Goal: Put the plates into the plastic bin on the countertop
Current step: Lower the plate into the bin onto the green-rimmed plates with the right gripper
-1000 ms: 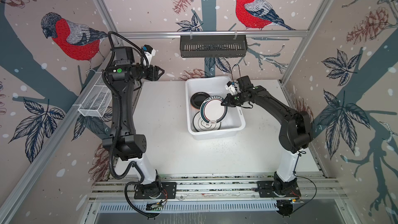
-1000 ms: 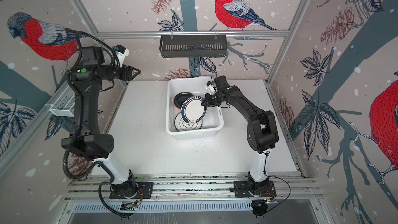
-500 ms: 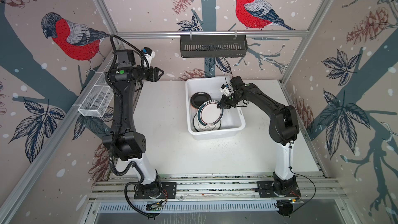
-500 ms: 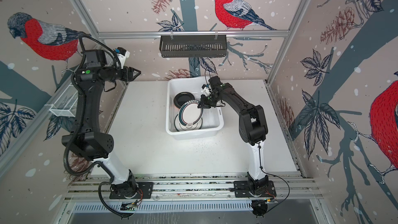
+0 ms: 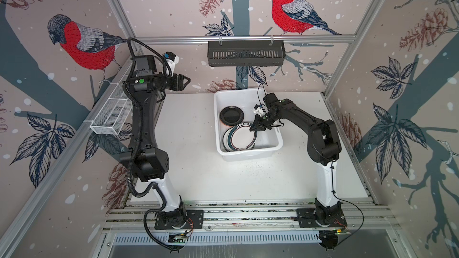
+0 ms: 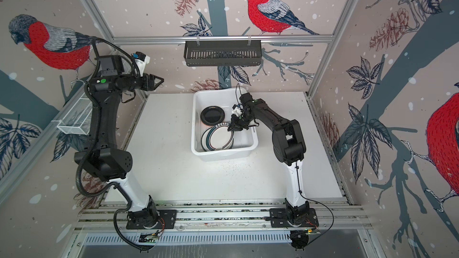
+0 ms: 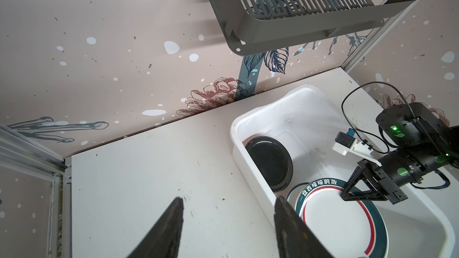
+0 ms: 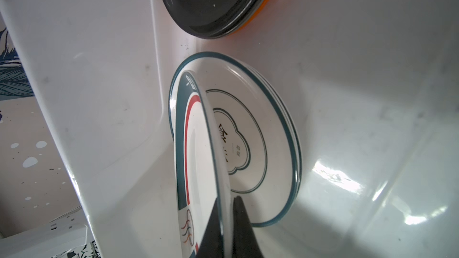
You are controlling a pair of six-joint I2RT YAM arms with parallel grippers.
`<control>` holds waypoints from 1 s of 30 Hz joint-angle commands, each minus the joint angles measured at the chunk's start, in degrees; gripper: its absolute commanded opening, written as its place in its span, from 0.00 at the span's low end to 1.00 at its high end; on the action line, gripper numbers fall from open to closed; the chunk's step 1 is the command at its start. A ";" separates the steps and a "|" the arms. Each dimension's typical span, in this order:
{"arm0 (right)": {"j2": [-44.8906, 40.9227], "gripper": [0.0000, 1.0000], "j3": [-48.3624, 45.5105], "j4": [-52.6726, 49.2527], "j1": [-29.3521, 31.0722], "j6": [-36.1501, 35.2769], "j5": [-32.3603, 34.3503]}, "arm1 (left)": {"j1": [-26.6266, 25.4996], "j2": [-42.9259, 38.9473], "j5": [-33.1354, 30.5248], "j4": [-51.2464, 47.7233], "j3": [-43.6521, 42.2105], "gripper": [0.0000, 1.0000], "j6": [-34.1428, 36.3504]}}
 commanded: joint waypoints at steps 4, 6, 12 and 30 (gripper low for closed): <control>1.09 0.02 -0.14 2.30 0.39 2.38 -2.21 | 0.17 -0.57 1.88 2.40 -0.29 0.59 0.26; 1.43 0.02 -0.46 2.37 0.46 2.46 -2.12 | 0.11 -0.61 2.05 2.36 -0.42 0.59 0.20; 1.37 0.03 -2.39 4.15 0.49 3.26 -2.39 | 0.17 -0.79 2.36 2.32 -0.56 0.59 0.19; 1.17 0.07 -3.67 3.46 -0.38 1.31 -1.46 | 0.17 -1.05 3.73 3.51 -1.44 0.59 -2.14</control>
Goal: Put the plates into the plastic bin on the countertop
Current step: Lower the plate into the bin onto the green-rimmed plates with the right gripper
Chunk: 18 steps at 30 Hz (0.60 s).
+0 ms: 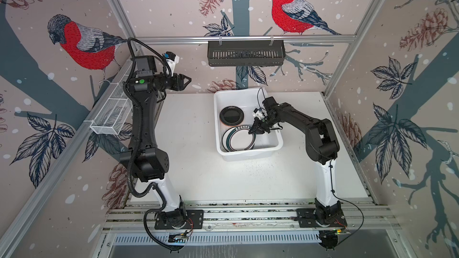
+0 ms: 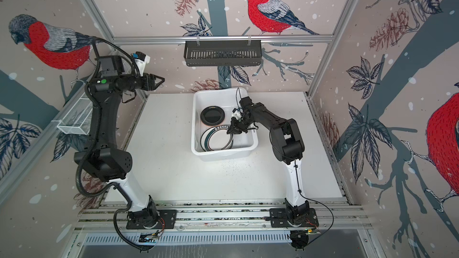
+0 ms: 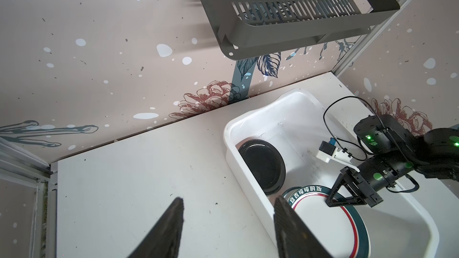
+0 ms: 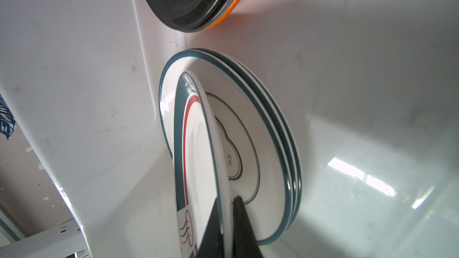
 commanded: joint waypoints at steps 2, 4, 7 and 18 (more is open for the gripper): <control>-0.38 0.06 0.05 -0.75 -0.41 -1.29 0.58 | 0.17 -0.56 1.29 2.34 -0.36 0.59 -0.98; -0.78 0.04 -0.03 -0.02 -0.78 -1.41 -0.45 | 0.17 -0.72 1.21 2.63 -0.36 0.59 -1.24; -1.26 0.03 0.09 1.14 -1.26 -1.26 -2.05 | 0.09 -0.65 1.10 2.83 -0.32 0.59 -1.35; 0.24 0.05 2.22 2.16 -1.96 -1.42 -3.75 | -0.79 -0.96 -0.39 2.81 -0.10 0.59 -0.93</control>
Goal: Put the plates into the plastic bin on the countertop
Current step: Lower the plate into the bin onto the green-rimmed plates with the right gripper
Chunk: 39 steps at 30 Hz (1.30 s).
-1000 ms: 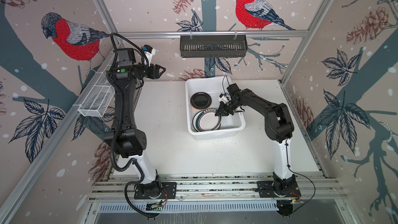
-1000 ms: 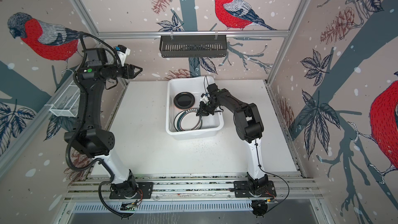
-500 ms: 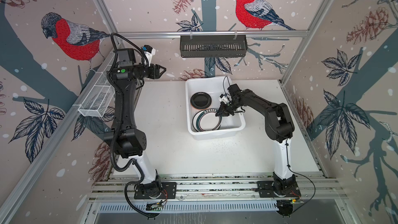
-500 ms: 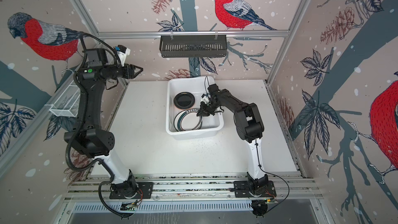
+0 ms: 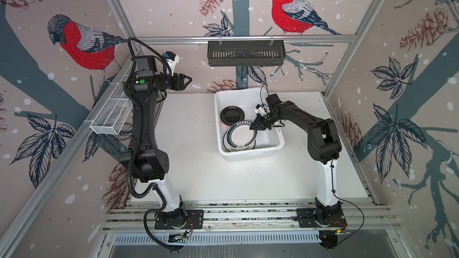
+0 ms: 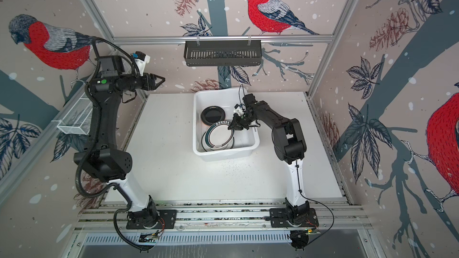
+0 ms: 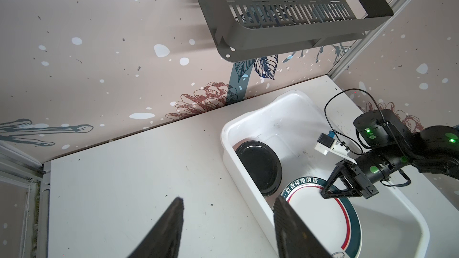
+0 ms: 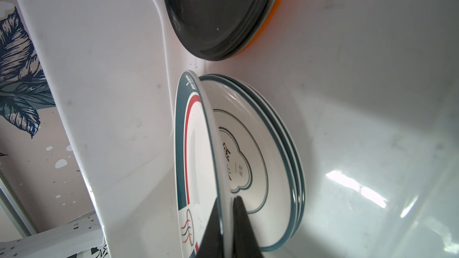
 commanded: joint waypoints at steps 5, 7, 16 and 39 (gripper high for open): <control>1.20 0.07 0.56 -0.56 -0.06 -1.25 -0.64 | -0.70 -0.38 -0.90 2.05 0.36 0.59 0.66; 1.17 0.08 0.23 -0.60 -0.02 -1.45 -0.18 | -0.67 -0.43 -0.88 2.07 0.37 0.59 0.75; 1.94 0.11 1.14 -2.38 0.06 -1.88 2.29 | -0.71 -0.05 -0.73 2.13 0.89 0.59 0.91; 3.86 0.19 3.53 -6.70 0.81 -3.99 7.15 | -0.70 0.35 -0.23 1.64 1.08 0.59 1.65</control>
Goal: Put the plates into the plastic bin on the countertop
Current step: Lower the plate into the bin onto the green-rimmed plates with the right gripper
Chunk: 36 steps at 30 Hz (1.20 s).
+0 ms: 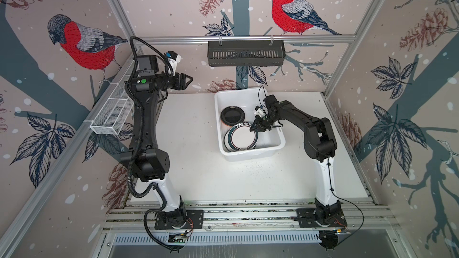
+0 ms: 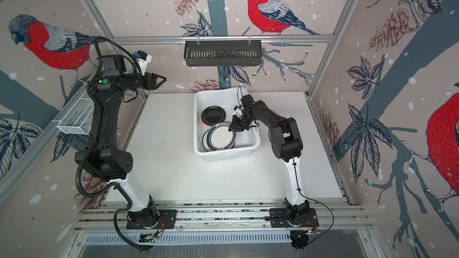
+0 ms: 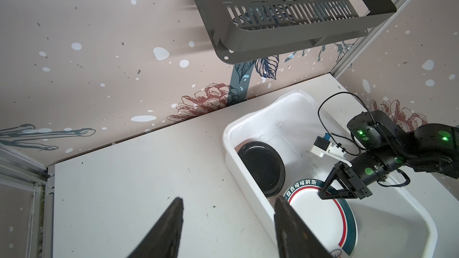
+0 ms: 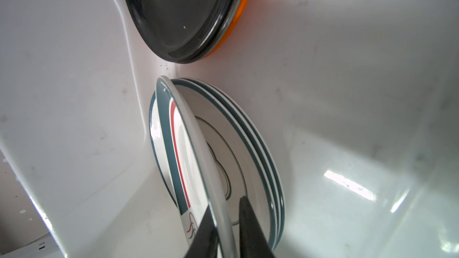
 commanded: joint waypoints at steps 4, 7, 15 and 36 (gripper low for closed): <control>0.86 0.21 0.29 -2.78 0.76 -1.72 2.56 | 0.01 0.18 1.33 1.58 0.37 0.59 0.69; 0.79 0.21 0.59 -3.00 0.88 -1.81 2.80 | -0.03 0.30 1.35 1.62 0.47 0.59 0.61; 1.08 0.23 1.42 -3.60 0.86 -1.81 4.08 | -0.03 0.24 1.61 1.71 0.04 0.59 0.51; 1.41 0.29 1.96 -5.10 1.34 -2.48 5.29 | -0.03 0.98 2.28 1.42 -0.07 0.59 0.07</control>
